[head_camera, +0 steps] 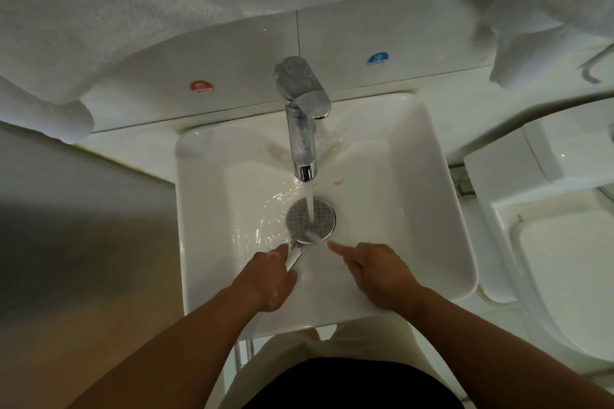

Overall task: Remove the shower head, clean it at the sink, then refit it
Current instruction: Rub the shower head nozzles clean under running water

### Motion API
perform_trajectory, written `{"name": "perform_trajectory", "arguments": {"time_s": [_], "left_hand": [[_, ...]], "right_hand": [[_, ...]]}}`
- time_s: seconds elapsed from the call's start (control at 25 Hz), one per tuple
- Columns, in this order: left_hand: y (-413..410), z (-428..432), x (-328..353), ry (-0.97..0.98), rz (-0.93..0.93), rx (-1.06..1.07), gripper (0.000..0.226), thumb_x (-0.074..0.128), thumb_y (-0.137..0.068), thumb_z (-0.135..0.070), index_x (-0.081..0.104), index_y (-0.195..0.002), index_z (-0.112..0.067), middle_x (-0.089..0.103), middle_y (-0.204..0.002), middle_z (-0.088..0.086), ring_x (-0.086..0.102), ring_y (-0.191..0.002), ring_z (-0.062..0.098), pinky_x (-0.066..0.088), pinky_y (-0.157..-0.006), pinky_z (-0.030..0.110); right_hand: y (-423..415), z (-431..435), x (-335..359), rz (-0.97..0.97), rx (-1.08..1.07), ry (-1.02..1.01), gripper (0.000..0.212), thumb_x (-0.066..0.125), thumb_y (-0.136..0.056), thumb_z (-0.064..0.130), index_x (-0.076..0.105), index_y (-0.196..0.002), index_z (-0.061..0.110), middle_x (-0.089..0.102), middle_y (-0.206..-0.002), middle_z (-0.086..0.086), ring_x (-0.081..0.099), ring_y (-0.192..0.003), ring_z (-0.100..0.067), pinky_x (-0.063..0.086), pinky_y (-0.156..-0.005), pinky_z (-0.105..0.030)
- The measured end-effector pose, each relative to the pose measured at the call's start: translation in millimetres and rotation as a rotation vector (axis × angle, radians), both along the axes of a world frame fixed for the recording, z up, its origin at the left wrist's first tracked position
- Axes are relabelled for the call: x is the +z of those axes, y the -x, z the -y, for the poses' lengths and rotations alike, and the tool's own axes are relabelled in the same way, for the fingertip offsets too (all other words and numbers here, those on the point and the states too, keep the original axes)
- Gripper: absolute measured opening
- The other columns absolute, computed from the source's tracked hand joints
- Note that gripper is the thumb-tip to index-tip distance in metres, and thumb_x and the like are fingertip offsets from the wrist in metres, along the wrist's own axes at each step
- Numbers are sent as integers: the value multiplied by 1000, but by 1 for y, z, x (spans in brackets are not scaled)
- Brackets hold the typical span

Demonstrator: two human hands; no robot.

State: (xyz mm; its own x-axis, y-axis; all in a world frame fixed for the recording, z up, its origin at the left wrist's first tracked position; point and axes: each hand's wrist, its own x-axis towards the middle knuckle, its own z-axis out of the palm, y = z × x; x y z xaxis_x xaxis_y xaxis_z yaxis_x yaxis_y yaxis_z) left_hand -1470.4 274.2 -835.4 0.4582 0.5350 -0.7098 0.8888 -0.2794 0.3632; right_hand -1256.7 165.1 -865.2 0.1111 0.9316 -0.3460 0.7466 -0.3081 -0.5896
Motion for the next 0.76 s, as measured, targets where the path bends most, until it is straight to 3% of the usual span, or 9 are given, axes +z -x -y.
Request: {"name": "perform_trajectory", "arguments": {"time_s": [0.12, 0.36, 0.52, 0.6, 0.76], "left_hand": [[-1, 0, 0, 12, 19, 23, 30, 50, -98, -37, 54, -118, -15, 68, -111, 8, 62, -90, 24, 47, -75, 32], [0, -1, 0, 28, 36, 34, 26, 48, -98, -40, 53, -110, -17, 64, -102, 5, 57, -85, 23, 43, -73, 31], [2, 0, 1, 19, 31, 17, 29, 49, -98, -37, 52, -117, -15, 66, -107, 7, 62, -94, 28, 45, -76, 31], [3, 1, 0, 19, 18, 11, 32, 48, -98, -36, 51, -122, -15, 69, -111, 9, 65, -95, 29, 48, -77, 33], [-1, 3, -1, 4, -13, 30, 46, 48, -98, -34, 41, -141, -18, 69, -119, 11, 67, -98, 28, 48, -76, 31]], "right_hand": [[-4, -3, -1, -59, -142, -13, 42, 49, -102, 22, 56, -141, 34, 71, -79, -5, 61, -67, -18, 51, -70, -34], [-2, -13, 2, -95, -106, 5, 43, 48, -102, 19, 55, -142, 33, 63, -69, 0, 51, -56, -9, 40, -63, -28], [-8, -36, -4, -59, -208, 54, 44, 46, -100, 20, 59, -139, 37, 75, -84, -9, 53, -62, -13, 49, -69, -29], [-1, -42, -4, -85, -132, 77, 43, 45, -101, 20, 60, -138, 36, 77, -94, -11, 57, -67, -15, 47, -69, -27], [10, -54, -5, -62, -171, 82, 43, 43, -101, 24, 58, -138, 39, 76, -112, -12, 71, -89, -29, 56, -81, -33]]}}
